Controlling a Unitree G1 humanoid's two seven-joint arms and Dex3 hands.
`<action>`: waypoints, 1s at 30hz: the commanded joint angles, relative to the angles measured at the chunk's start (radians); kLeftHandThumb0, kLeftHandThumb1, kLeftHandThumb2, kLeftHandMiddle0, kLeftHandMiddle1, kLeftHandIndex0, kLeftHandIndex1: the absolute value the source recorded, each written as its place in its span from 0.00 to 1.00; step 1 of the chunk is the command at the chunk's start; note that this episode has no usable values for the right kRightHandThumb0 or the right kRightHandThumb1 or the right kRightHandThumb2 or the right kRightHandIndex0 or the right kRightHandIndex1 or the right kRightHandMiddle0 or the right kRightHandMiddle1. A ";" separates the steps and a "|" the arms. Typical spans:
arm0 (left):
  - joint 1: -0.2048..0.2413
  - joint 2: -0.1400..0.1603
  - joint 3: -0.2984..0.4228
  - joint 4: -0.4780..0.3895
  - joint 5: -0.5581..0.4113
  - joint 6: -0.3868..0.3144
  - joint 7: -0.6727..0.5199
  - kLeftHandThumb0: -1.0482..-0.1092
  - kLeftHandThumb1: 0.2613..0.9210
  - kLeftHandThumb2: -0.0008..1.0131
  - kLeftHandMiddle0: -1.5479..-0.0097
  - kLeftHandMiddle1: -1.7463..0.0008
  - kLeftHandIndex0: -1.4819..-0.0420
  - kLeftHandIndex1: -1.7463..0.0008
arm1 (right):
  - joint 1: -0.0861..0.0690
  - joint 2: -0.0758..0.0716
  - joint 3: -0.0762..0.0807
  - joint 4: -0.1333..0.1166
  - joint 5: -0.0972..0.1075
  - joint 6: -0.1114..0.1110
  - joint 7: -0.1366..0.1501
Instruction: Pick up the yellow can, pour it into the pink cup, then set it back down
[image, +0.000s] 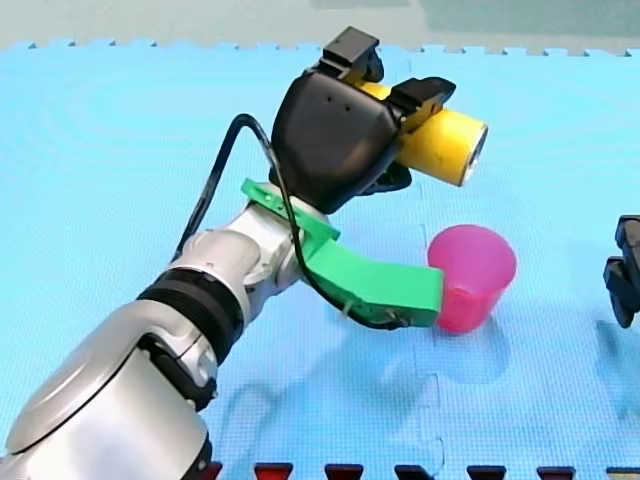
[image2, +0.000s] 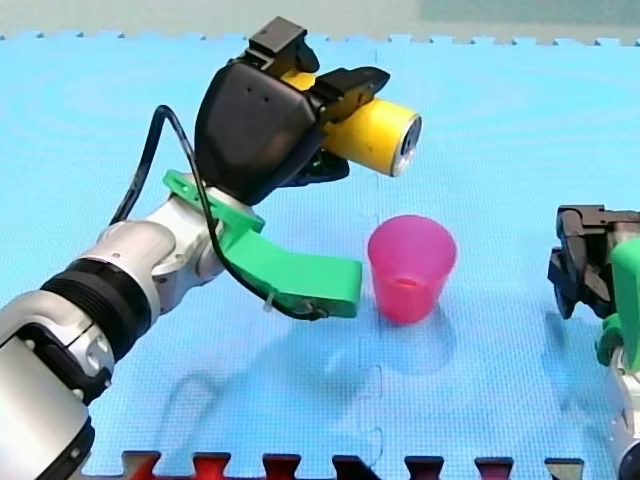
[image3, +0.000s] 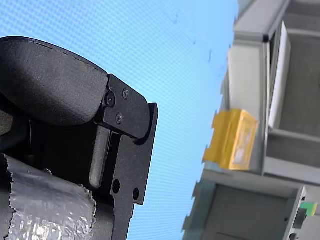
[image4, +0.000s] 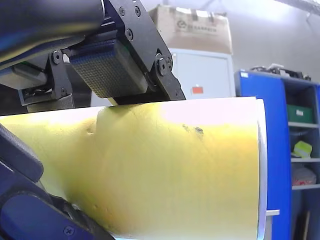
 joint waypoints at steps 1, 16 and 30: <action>-0.005 0.005 -0.006 0.005 0.002 0.001 0.011 0.73 0.93 0.01 0.46 0.00 0.09 0.95 | 0.002 -0.003 0.000 -0.004 0.001 -0.006 -0.004; -0.003 0.029 -0.040 -0.010 0.026 0.015 -0.040 0.74 0.94 0.01 0.48 0.00 0.50 0.31 | 0.009 -0.002 0.011 -0.007 -0.012 -0.015 -0.026; 0.003 0.040 -0.069 -0.034 0.053 0.049 -0.048 0.74 0.95 0.00 0.52 0.00 0.51 0.37 | 0.018 -0.003 0.017 -0.009 -0.019 -0.025 -0.046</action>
